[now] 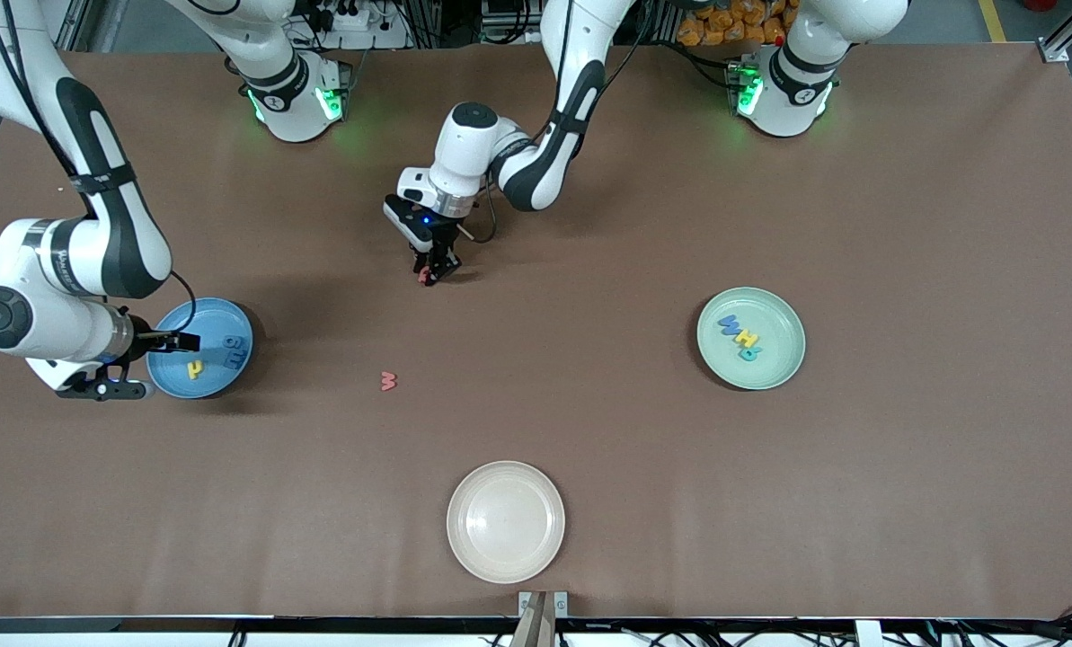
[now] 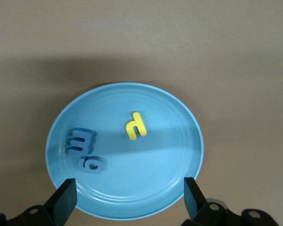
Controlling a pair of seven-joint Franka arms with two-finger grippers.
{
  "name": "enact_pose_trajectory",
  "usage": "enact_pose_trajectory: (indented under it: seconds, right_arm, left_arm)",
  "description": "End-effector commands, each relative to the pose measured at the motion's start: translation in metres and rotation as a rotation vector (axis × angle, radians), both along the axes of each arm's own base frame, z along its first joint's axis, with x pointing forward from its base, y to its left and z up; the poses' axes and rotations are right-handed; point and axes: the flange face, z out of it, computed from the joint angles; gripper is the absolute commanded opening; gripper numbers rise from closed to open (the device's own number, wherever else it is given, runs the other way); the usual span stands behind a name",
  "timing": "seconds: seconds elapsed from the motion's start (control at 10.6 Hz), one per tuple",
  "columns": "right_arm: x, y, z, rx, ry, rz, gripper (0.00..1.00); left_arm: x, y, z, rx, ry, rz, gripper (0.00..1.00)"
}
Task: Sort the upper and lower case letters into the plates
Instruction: 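Lift the o with the left gripper while the right gripper reaches the W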
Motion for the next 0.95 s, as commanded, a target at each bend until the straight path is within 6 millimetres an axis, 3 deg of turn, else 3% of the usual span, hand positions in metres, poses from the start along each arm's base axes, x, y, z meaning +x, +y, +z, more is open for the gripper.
enact_pose_trajectory:
  seconds: [0.0,0.19,0.38,0.66,0.85]
  right_arm:
    - [0.014,0.036,0.014,0.049,-0.030,-0.010,1.00]
    - [0.023,0.063,0.012,0.084,-0.043,-0.004,1.00]
    - [0.029,0.108,0.006,0.091,-0.086,0.062,1.00]
    - [0.031,0.207,-0.018,0.106,-0.171,0.074,1.00]
    - [0.033,0.236,-0.036,0.125,-0.198,0.090,1.00]
  left_arm:
    - [0.034,0.022,0.037,0.129,0.059,0.086,0.00]
    - [0.057,0.040,0.058,0.202,0.114,0.132,0.00]
    - [0.100,0.082,0.079,0.329,0.227,0.153,0.00]
    - [0.176,0.182,0.118,0.478,0.460,0.087,0.00]
    - [0.220,0.256,0.154,0.480,0.580,0.064,0.00]
